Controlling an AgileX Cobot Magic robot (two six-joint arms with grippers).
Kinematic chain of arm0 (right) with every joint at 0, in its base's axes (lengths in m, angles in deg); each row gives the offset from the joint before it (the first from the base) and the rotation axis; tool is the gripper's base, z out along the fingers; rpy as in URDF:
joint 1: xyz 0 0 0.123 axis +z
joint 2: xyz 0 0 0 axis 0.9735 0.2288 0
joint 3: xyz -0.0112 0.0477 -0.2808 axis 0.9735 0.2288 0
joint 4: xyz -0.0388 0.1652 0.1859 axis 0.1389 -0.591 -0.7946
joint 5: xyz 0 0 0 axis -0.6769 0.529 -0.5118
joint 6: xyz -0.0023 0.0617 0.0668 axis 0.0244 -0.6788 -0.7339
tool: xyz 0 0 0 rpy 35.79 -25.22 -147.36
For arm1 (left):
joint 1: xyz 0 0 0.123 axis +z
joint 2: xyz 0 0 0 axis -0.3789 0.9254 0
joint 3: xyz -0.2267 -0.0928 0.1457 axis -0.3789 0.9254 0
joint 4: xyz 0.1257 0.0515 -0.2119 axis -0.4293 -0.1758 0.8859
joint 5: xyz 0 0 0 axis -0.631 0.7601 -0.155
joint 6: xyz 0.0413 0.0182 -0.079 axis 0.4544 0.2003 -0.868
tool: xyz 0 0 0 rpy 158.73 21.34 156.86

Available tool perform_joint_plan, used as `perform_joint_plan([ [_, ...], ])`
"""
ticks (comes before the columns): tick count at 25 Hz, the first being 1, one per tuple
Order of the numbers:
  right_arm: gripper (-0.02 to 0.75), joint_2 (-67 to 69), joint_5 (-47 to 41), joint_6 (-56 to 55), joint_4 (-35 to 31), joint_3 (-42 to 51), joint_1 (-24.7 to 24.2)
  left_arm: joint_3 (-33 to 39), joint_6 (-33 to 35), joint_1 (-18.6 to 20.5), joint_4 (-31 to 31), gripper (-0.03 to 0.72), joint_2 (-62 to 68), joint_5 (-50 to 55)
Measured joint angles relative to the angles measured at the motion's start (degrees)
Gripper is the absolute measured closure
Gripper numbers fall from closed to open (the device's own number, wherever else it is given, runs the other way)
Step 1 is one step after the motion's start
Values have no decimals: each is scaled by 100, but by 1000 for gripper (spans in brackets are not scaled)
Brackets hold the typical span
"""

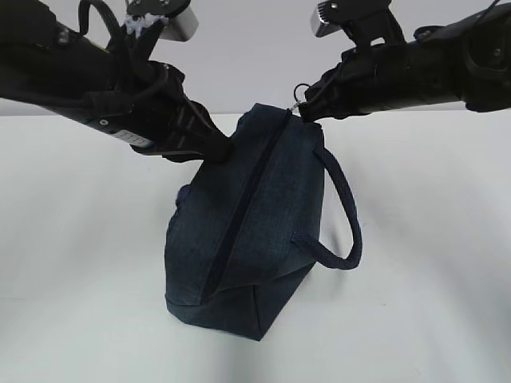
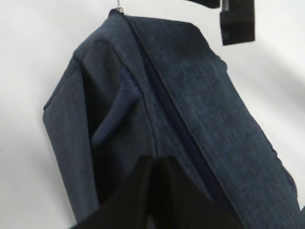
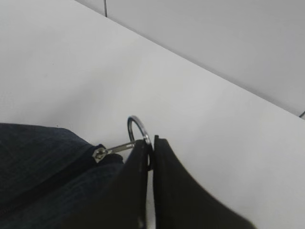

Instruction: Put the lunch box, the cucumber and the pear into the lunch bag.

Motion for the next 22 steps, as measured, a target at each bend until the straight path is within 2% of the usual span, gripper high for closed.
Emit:
perform_joint_plan([
  [6,738,19,35,-87,0,-11,-205,12,0,0,-5,687,-389,231],
  [13,738,100,312,-271,13,-53,-255,13,0,0,115,688,-559,13],
  [16,738,105,435,-286,13,-62,-261,13,0,0,134,683,-559,-401],
  [20,738,105,598,-295,13,-62,-261,-17,0,0,182,619,-380,-986],
  [22,738,105,624,-295,13,-62,-261,-197,0,0,188,548,-147,-949],
])
